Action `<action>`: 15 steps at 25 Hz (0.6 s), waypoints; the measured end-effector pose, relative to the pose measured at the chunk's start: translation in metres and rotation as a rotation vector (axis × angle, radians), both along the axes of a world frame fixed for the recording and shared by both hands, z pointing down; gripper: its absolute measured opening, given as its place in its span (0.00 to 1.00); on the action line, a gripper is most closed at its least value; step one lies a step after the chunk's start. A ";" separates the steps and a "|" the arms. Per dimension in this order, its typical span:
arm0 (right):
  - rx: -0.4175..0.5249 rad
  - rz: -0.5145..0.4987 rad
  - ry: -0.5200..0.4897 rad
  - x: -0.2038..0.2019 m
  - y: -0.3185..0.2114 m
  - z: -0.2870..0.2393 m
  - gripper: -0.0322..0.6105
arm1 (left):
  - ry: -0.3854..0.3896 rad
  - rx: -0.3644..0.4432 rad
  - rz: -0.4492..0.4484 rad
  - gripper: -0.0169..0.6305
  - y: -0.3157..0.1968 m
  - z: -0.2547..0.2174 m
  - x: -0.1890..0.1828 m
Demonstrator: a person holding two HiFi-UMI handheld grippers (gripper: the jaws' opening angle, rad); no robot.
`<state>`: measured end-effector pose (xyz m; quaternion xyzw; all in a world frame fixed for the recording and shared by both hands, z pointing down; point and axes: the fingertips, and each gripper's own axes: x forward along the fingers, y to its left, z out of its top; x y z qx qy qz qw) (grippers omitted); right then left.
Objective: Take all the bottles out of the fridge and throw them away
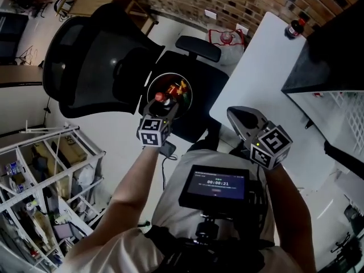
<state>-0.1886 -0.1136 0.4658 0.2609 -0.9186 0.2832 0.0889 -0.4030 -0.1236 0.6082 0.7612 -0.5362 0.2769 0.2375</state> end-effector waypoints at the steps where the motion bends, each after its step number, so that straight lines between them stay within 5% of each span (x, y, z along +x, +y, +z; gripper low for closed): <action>1: -0.009 0.000 0.005 -0.003 0.001 0.003 0.05 | -0.011 -0.016 0.015 0.51 -0.004 0.010 -0.004; 10: -0.072 0.037 0.052 -0.005 -0.009 0.025 0.05 | -0.114 -0.184 0.243 0.51 -0.028 0.109 0.002; 15: -0.109 0.061 0.061 -0.008 -0.012 0.035 0.05 | -0.184 -0.363 0.254 0.51 -0.025 0.168 -0.010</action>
